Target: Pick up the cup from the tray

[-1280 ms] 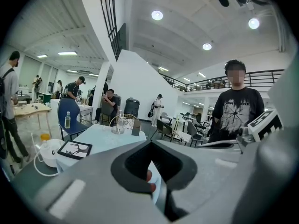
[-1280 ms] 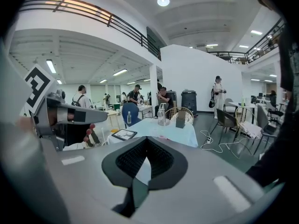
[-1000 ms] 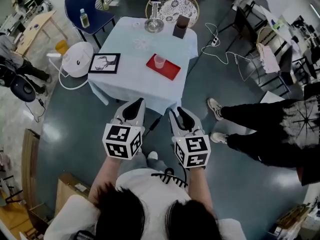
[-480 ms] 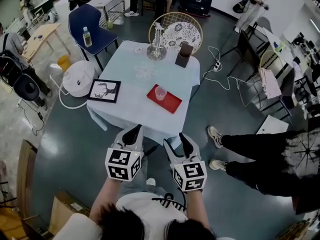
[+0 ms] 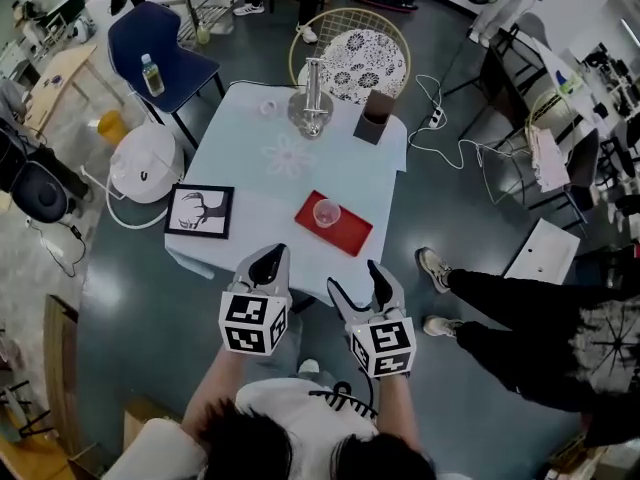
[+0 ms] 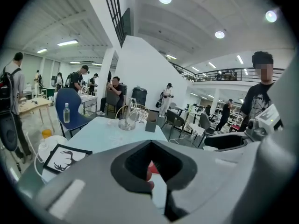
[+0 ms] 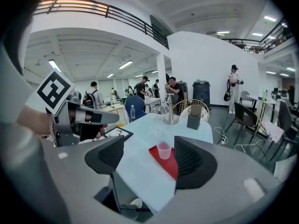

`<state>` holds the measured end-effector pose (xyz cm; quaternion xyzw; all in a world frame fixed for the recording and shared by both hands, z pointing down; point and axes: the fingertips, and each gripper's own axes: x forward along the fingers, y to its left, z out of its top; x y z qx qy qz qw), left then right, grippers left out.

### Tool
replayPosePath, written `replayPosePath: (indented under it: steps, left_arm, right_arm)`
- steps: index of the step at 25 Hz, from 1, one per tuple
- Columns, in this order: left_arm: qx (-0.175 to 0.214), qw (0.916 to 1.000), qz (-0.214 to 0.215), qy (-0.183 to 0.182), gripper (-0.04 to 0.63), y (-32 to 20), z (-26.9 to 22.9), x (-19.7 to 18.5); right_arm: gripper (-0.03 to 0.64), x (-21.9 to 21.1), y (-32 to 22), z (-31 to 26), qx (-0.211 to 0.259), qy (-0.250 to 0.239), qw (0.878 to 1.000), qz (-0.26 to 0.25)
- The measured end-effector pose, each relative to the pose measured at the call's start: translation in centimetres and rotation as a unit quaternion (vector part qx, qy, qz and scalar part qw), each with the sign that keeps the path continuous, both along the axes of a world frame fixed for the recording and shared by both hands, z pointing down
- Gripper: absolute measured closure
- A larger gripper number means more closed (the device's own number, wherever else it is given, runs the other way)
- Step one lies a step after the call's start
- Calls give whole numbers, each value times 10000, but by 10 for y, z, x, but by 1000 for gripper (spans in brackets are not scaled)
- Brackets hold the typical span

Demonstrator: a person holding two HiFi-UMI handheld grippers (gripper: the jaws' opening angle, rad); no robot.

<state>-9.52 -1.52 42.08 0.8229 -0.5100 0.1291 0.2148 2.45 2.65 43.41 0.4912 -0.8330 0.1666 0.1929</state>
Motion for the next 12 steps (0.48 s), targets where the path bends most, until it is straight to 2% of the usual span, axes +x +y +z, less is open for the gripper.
replayPosePath:
  steps: [3, 9, 12]
  left_arm:
    - [18, 9998, 142, -130, 595, -34, 6, -5]
    - [-262, 9986, 433, -155, 595, -81, 35, 4]
    - [-453, 9974, 495, -269, 595, -91, 51, 7]
  right_arm:
    - [259, -11, -36, 13, -83, 113, 9999, -9]
    - [228, -18, -89, 50, -341, 379, 9987, 61]
    - [218, -20, -99, 69, -558, 373, 9977, 74]
